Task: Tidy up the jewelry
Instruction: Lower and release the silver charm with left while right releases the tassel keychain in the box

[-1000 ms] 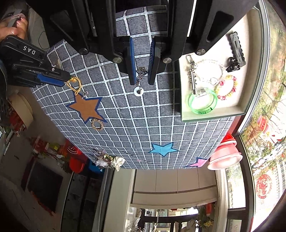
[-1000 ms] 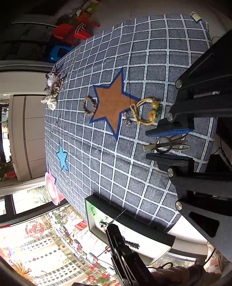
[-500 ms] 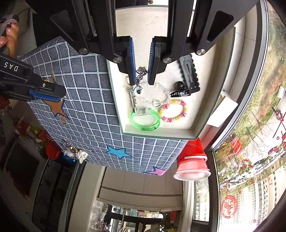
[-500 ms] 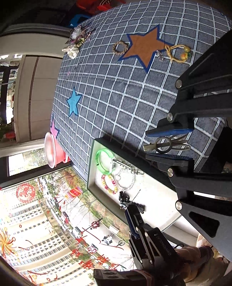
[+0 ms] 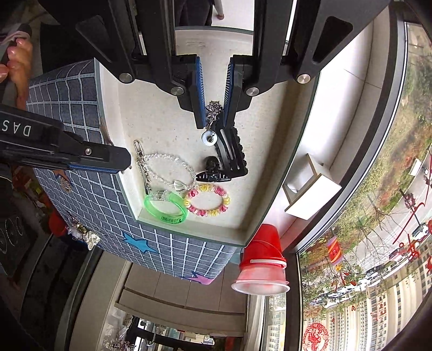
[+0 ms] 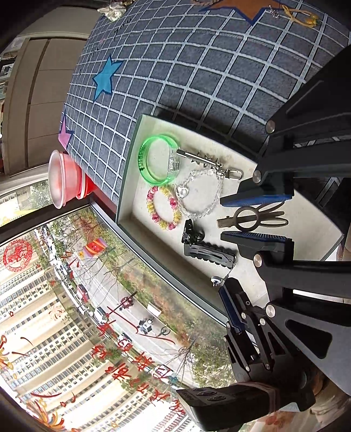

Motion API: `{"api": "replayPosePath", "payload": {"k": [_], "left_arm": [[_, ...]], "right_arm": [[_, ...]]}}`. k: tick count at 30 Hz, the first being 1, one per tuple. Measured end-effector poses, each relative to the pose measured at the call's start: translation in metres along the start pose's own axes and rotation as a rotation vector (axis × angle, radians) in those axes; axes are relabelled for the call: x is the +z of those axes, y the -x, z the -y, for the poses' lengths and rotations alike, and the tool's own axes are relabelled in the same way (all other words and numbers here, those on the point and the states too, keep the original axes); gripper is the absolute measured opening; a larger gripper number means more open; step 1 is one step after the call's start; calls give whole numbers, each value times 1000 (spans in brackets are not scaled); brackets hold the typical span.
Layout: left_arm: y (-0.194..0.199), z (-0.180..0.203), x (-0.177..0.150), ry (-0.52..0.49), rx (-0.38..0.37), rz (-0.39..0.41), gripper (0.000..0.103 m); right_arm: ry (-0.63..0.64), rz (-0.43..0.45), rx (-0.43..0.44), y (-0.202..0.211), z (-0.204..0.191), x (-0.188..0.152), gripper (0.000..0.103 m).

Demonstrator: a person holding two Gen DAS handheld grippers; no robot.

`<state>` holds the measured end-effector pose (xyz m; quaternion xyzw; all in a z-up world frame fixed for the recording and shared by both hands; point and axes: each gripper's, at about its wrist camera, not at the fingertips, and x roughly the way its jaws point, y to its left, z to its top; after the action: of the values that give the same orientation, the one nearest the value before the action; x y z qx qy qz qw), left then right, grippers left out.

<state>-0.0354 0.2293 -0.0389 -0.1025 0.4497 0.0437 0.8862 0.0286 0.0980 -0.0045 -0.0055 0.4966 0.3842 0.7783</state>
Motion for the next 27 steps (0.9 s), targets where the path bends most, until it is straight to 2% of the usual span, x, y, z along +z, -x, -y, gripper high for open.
{"api": "replayPosePath", "payload": {"k": [12,25,26,27], "left_arm": [[-23,-6,-4,2,44,-55,21],[-30,-5,-4,-1,97,-81,21],[-30,-5,-4,-3,105,-82,21],[-30,-5,-4,-5,110,-83,21]], "right_arm": [[-4,-94,-26,-53,1,2,20],[3,-128,-76,-64,2,1,21],[4,-129,-72,-65,2,1,24],[6,-127,-69,-65,1,1,31]]}}
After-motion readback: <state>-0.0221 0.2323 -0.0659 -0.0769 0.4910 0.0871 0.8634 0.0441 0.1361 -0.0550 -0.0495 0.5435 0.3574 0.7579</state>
